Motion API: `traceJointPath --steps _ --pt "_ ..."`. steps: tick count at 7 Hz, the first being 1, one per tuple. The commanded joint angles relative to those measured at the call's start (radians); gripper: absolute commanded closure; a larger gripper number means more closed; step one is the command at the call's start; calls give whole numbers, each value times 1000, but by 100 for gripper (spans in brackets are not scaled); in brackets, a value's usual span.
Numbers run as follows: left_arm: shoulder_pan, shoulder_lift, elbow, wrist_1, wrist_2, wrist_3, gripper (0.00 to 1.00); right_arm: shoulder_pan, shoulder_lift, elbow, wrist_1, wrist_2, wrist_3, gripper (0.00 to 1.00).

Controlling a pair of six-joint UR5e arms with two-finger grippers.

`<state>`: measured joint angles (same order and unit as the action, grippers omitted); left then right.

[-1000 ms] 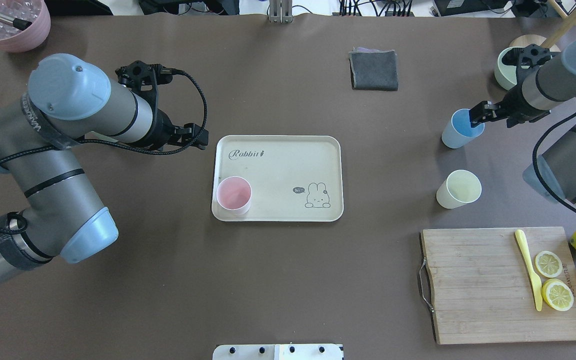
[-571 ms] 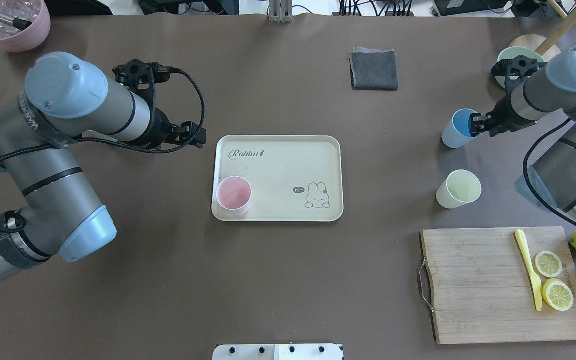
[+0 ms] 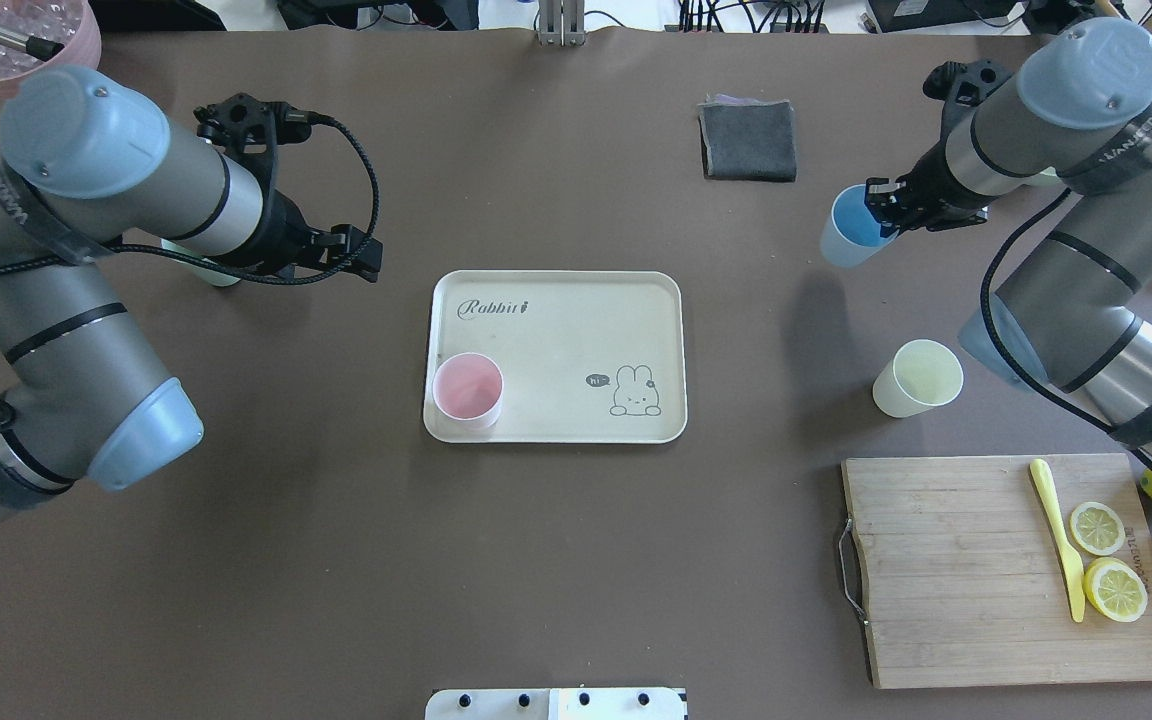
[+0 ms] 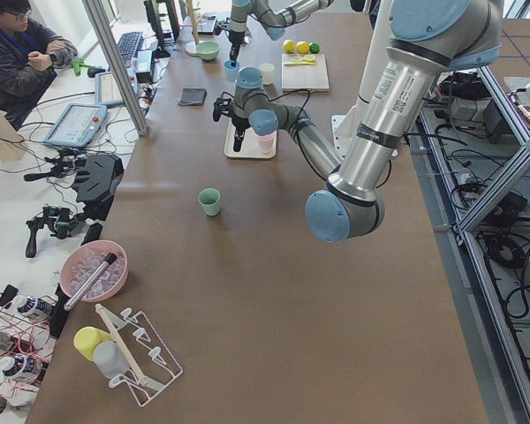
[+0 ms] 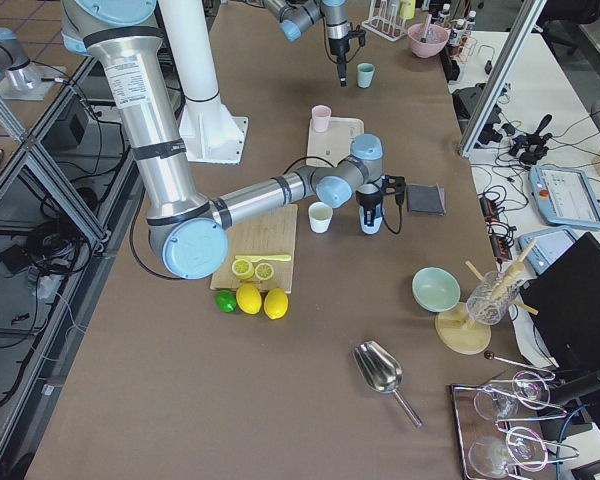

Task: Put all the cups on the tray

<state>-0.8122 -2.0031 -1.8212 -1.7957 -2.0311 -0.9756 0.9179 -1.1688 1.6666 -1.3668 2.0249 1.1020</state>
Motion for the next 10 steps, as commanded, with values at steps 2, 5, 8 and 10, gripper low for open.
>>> traceJointPath --steps 2,5,8,10 --pt "-160 44 101 2 -94 283 2 -182 196 38 -170 -104 260 100" --pt "-196 38 158 -11 -97 365 2 -283 239 12 -161 -166 309 100" --pt "-196 44 158 -13 -98 364 2 -280 258 -77 -76 -169 303 26" --pt "-199 46 163 -10 -97 368 2 -248 265 -67 -71 -158 294 0"
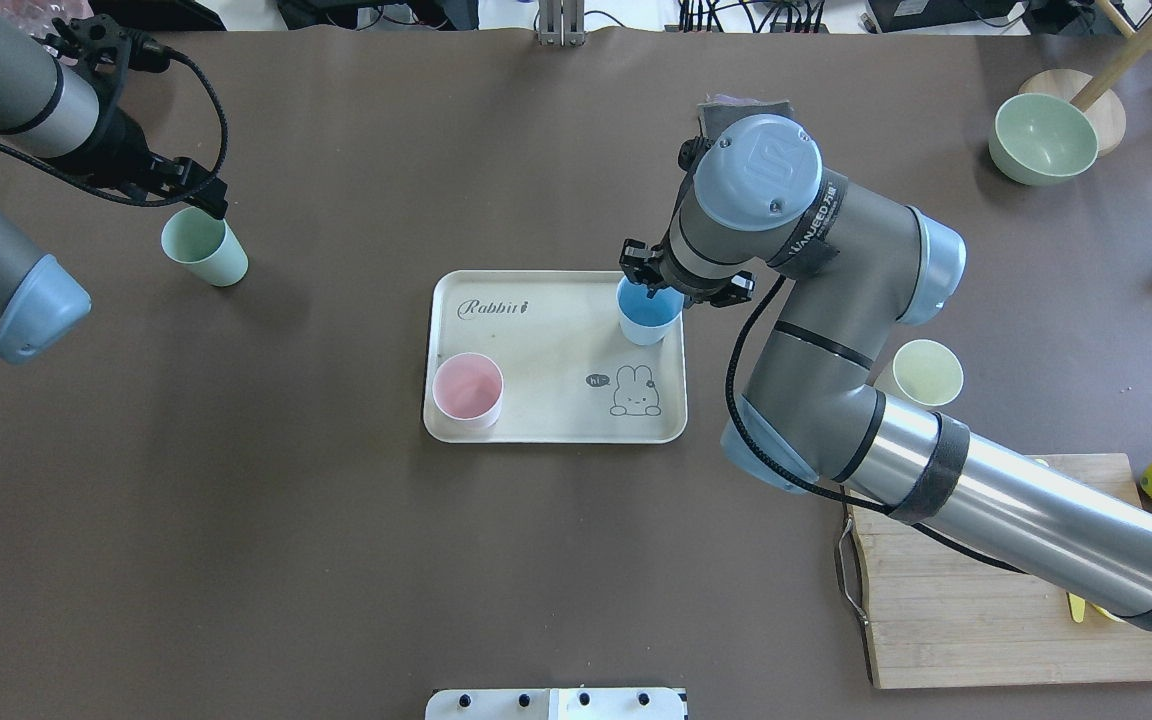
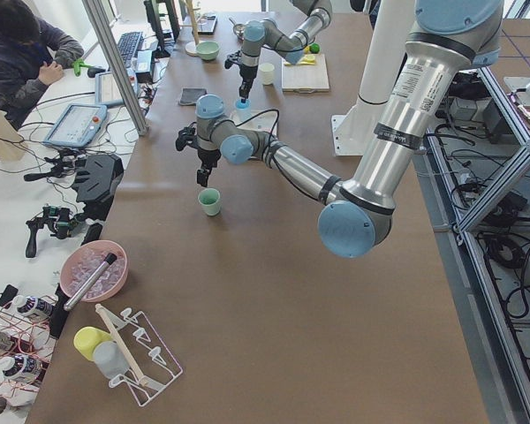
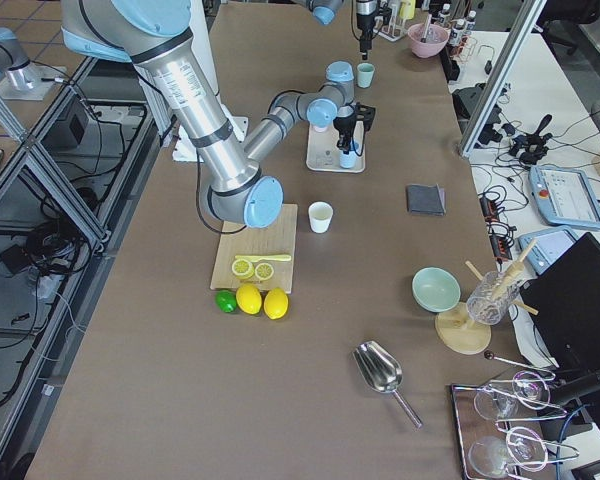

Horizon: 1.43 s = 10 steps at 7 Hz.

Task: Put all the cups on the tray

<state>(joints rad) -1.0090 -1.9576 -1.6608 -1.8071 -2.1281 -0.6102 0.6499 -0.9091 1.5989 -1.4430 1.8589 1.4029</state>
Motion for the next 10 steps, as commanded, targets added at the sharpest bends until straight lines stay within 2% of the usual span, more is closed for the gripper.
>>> traceJointPath --steps 1,2,4,6,8,9,10 --pt "-32 -1 33 9 0 74 2 63 6 28 -6 40 -33 0" --pt "-58 -7 88 3 0 131 2 126 -13 85 -72 131 -71 0" --pt "-48 -23 171 -24 11 135 2 195 -89 276 -273 158 -210 0" --pt "-17 -21 217 -98 13 121 6 281 -203 370 -298 202 -341 0" --pt "15 -21 268 -165 13 118 23 306 -276 400 -287 206 -442 0" --pt "32 -18 269 -169 13 119 42 316 -312 415 -286 207 -475 0" --pt "39 -14 268 -170 13 121 78 324 -345 427 -284 206 -511 0"
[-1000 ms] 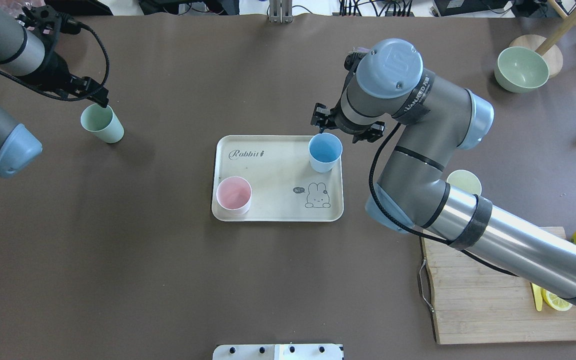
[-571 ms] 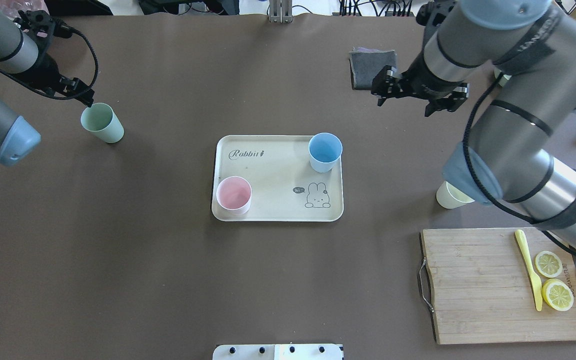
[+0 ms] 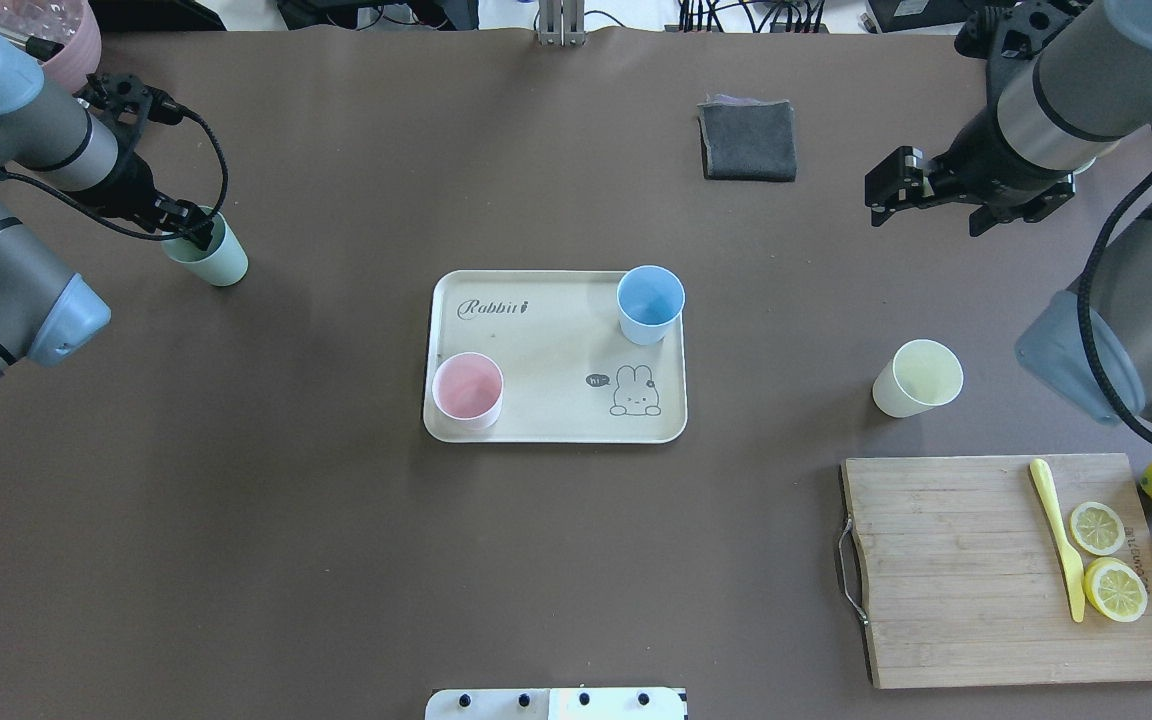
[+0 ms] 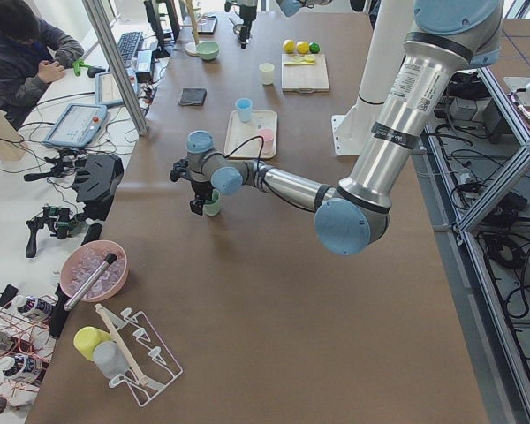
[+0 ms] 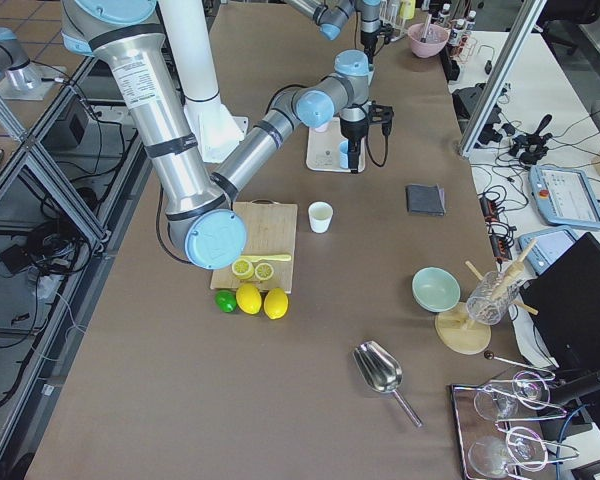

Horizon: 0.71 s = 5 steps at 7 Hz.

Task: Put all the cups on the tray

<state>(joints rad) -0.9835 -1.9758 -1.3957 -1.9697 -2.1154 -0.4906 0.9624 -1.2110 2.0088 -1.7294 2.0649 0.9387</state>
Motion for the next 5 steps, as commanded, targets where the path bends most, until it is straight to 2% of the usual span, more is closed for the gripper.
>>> traceJointPath --steps 1,2,4,5 --pt "14 6 -9 -8 0 -2 100 33 -92 24 36 29 -85 0" --pt "12 -6 -35 5 -9 -5 100 47 -157 22 91 52 -124 0" --pt "14 -88 -144 233 -9 -58 100 59 -286 12 231 52 -158 0" --pt "28 -119 -161 268 -12 -106 100 59 -350 -2 325 52 -153 0"
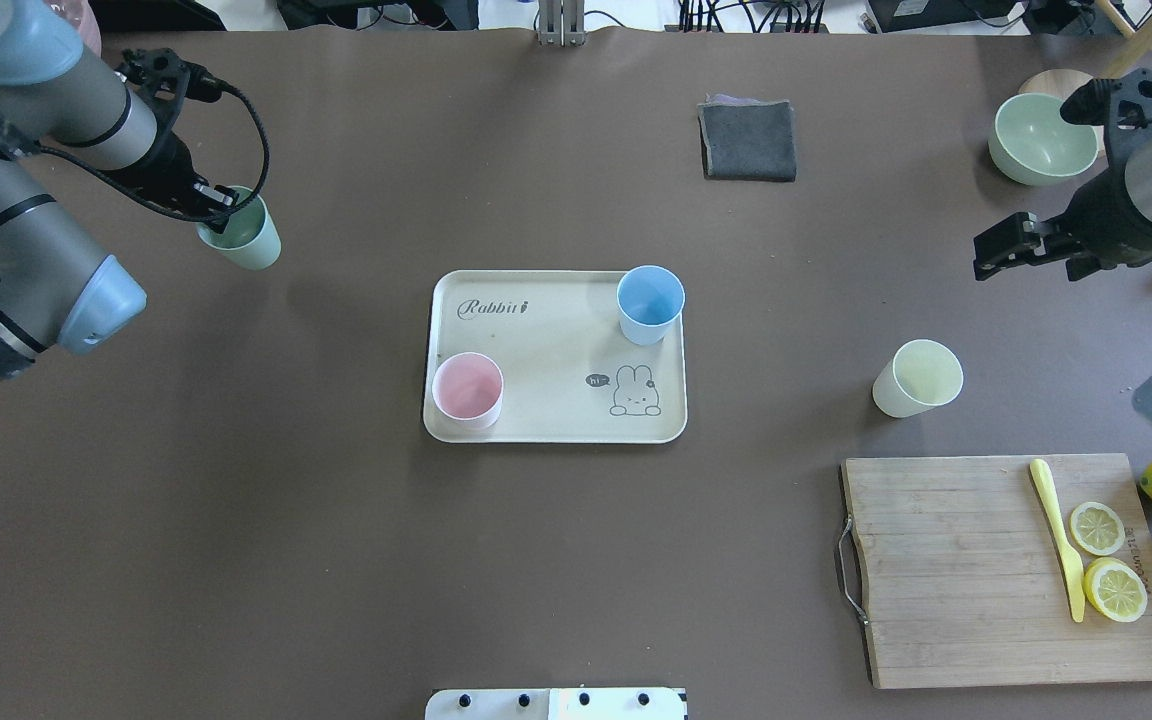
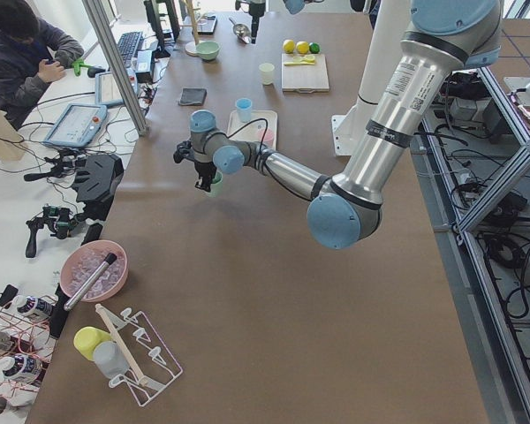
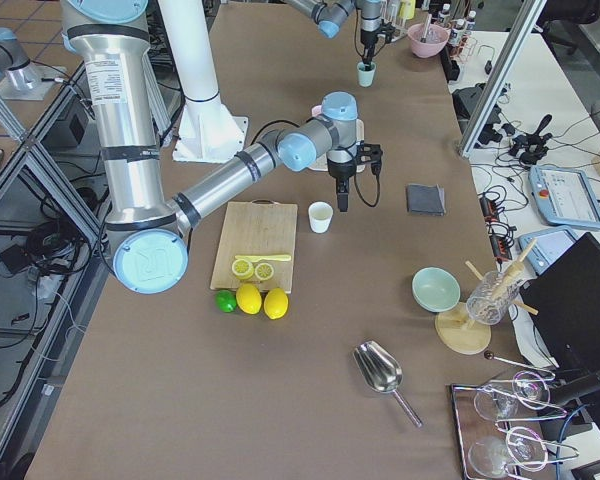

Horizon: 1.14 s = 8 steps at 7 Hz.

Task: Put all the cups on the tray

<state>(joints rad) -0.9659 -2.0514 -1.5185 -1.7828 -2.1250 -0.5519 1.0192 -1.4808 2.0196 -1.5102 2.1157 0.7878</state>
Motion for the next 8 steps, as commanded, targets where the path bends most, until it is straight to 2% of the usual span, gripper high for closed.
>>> traceJointPath --steps 1,3,4,7,8 --pt "71 -87 -37 80 7 -151 100 2 -132 -39 214 12 5 0" --pt "192 -171 -14 74 25 -312 100 -1 -134 -68 231 10 7 0" --pt "246 -188 -8 69 78 -353 100 -1 -131 -70 231 10 8 0" --pt "256 -227 104 -65 103 -365 100 -1 -124 -70 231 13 8 0" --pt "254 -237 103 -67 102 -367 62 -1 -122 -70 231 16 10 0"
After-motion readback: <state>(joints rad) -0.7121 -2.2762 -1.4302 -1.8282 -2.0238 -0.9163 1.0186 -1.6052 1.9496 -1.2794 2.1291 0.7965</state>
